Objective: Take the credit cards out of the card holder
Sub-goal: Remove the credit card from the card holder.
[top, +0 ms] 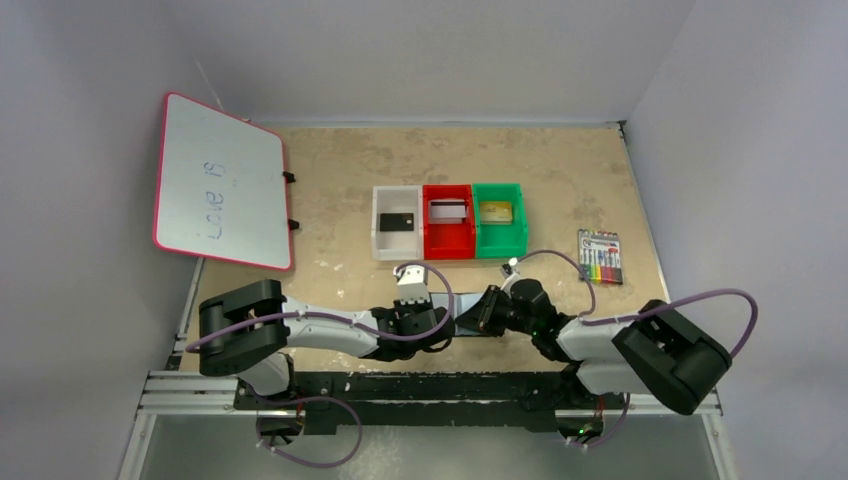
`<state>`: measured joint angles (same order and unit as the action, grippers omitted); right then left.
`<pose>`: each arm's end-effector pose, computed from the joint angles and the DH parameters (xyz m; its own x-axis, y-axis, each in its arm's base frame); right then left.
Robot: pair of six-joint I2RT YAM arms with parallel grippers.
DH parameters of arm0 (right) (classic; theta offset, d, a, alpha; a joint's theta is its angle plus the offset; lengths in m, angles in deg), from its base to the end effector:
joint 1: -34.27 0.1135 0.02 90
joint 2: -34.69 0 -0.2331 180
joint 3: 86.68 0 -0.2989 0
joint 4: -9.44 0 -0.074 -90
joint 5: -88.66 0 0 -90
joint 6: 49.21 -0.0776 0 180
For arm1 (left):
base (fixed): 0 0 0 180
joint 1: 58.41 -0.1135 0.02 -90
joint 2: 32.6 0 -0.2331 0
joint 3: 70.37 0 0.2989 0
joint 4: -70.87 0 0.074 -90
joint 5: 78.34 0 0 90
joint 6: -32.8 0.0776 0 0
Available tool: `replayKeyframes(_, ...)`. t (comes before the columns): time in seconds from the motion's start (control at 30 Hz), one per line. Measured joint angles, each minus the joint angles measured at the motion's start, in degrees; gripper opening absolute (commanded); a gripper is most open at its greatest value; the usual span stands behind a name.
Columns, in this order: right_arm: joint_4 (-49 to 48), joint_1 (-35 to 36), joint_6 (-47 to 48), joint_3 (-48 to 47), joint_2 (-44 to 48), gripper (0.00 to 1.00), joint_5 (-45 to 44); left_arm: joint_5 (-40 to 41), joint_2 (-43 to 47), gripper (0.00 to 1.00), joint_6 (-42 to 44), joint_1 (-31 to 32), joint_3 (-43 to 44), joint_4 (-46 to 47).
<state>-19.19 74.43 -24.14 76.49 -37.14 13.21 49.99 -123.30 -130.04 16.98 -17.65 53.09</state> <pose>0.1803 0.1776 0.0239 -0.8651 0.4172 -0.2786 -0.0299 0.5114 0.8588 0.1309 -0.3114 0.0511 -0.7027 -0.2757 -0.6559 -0.0012 0.9224 -0.3863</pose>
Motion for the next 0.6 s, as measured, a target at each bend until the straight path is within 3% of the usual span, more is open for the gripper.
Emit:
replayKeyframes(0.37, -10.69, -0.11, 0.11, 1.03, -6.58, 0.03, 2.95, 0.61, 0.04, 0.0, 0.37, 0.0, -0.02, -0.9)
replayKeyframes(0.5, -10.12, -0.11, 0.46, 1.05, -5.77, 0.17, 2.95, 0.46, 0.02, 0.0, 0.35, 0.0, -0.63, 0.37)
replayKeyframes(0.6, -9.03, -0.11, 0.68, 1.05, -4.52, 0.21, 3.13, 0.17, 0.09, 0.0, 0.74, -0.13, -2.23, 4.22)
